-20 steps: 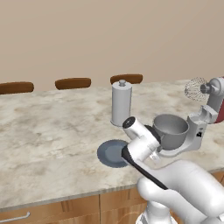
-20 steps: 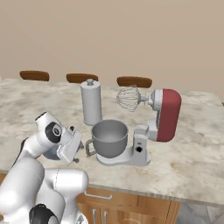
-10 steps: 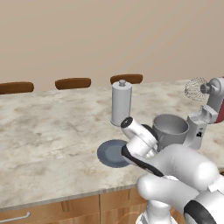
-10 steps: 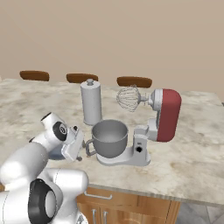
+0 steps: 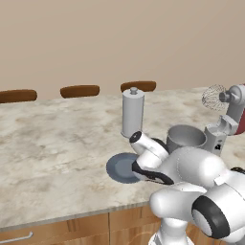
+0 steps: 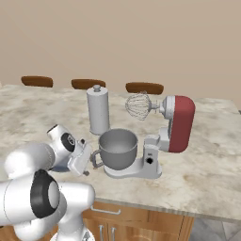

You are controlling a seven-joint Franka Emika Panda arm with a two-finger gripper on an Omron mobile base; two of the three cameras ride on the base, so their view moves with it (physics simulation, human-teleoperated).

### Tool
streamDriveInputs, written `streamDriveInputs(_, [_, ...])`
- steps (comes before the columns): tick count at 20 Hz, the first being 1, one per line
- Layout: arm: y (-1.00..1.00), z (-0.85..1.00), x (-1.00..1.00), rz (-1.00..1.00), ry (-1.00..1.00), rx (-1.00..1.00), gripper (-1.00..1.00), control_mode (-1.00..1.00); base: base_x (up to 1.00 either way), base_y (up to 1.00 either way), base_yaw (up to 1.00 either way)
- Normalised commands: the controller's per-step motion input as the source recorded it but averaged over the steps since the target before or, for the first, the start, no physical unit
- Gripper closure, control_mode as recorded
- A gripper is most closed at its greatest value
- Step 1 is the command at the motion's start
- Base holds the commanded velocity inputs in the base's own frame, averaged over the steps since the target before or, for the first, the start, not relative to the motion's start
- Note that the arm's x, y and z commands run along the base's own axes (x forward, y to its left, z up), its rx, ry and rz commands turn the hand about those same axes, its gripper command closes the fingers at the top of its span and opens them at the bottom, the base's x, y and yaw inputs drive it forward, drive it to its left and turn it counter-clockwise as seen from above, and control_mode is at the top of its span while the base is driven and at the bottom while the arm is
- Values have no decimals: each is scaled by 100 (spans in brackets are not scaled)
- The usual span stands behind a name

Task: Add butter and sugar cubes to the stand mixer bowl and then turn on the stand mixer to begin making frosting.

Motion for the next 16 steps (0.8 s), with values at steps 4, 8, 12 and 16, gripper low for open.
streamDriveInputs(4, [-17, -19, 0, 0, -1, 0, -100, -100, 0, 0, 0])
streamDriveInputs(8, [-17, -16, 0, 0, -2, 0, -100, -100, 0, 0, 0])
streamDriveInputs(12, [-14, -21, 0, 0, 0, 0, -100, -100, 0, 0, 0])
streamDriveInputs(16, [-8, -25, 0, 0, 0, 0, -100, -100, 0, 0, 0])
